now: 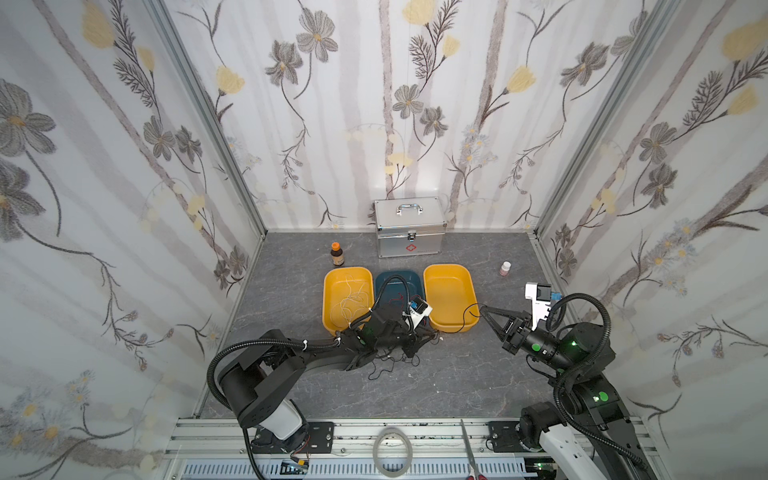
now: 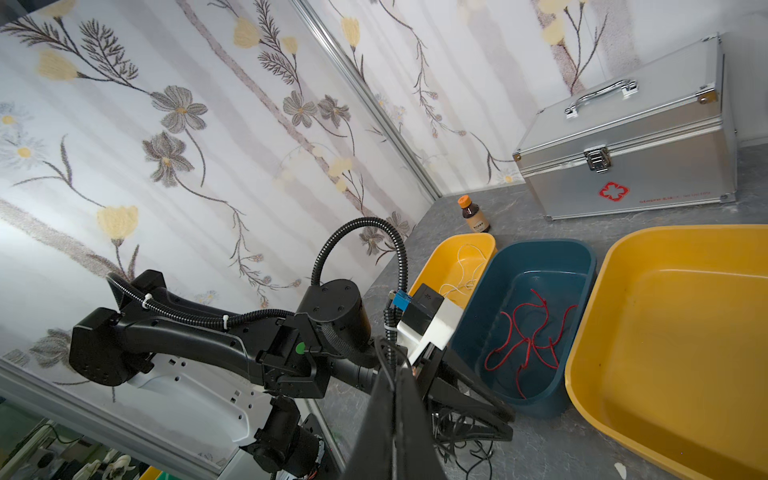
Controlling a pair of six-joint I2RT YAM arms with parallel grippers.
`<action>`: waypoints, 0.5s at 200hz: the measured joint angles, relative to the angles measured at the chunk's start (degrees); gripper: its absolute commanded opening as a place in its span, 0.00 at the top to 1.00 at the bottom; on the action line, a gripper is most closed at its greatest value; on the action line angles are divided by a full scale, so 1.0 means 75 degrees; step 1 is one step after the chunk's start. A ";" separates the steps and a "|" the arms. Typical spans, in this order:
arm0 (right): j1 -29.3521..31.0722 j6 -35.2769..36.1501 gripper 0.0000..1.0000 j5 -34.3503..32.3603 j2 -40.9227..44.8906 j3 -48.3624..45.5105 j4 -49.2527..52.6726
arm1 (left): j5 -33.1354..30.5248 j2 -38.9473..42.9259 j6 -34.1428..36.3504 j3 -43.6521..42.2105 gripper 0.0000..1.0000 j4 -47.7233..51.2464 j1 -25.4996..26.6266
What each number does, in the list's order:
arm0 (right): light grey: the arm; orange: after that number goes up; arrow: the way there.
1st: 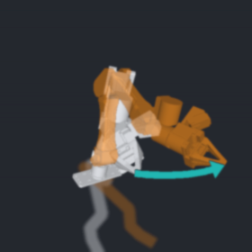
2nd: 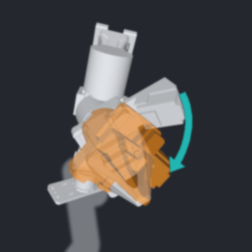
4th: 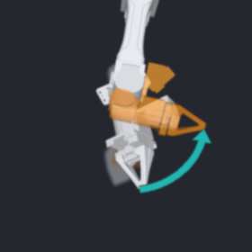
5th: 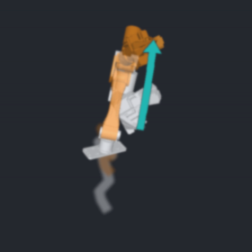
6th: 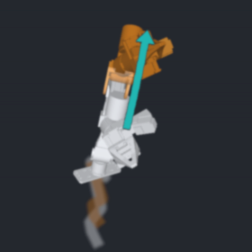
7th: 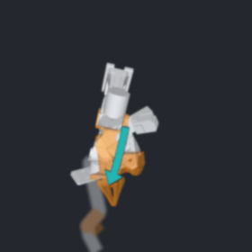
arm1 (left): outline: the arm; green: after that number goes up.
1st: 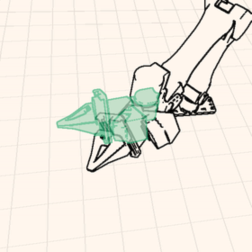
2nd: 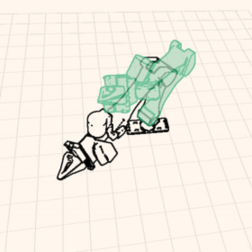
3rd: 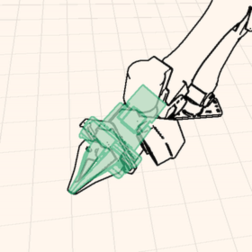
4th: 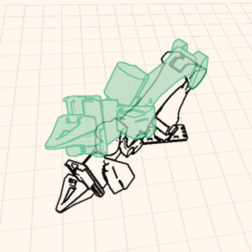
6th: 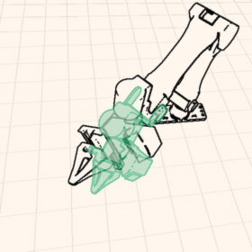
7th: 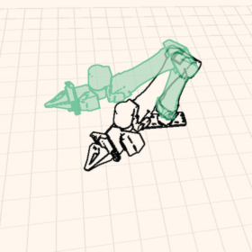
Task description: Untangle the cables
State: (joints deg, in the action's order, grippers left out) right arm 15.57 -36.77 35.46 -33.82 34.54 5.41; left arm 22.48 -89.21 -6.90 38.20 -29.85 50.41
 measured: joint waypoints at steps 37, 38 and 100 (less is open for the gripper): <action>-0.0003 0.0297 1.00 -0.1067 0.0035 0.0254 0.0574 | -0.0128 0.0297 -0.0166 -0.0321 1.00 0.0012 0.0000; -0.0003 0.0309 1.00 -0.1116 0.0044 0.0256 0.0583 | -0.0134 0.0312 -0.0178 -0.0332 1.00 0.0012 0.0000; -0.0035 0.0659 1.00 -0.3223 0.0166 0.0437 0.1378 | -0.0396 0.1119 -0.0466 -0.0979 1.00 0.0335 0.0000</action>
State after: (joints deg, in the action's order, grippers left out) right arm 15.31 -31.83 11.29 -32.58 37.82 15.75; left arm 19.51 -80.82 -10.39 30.85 -27.33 50.41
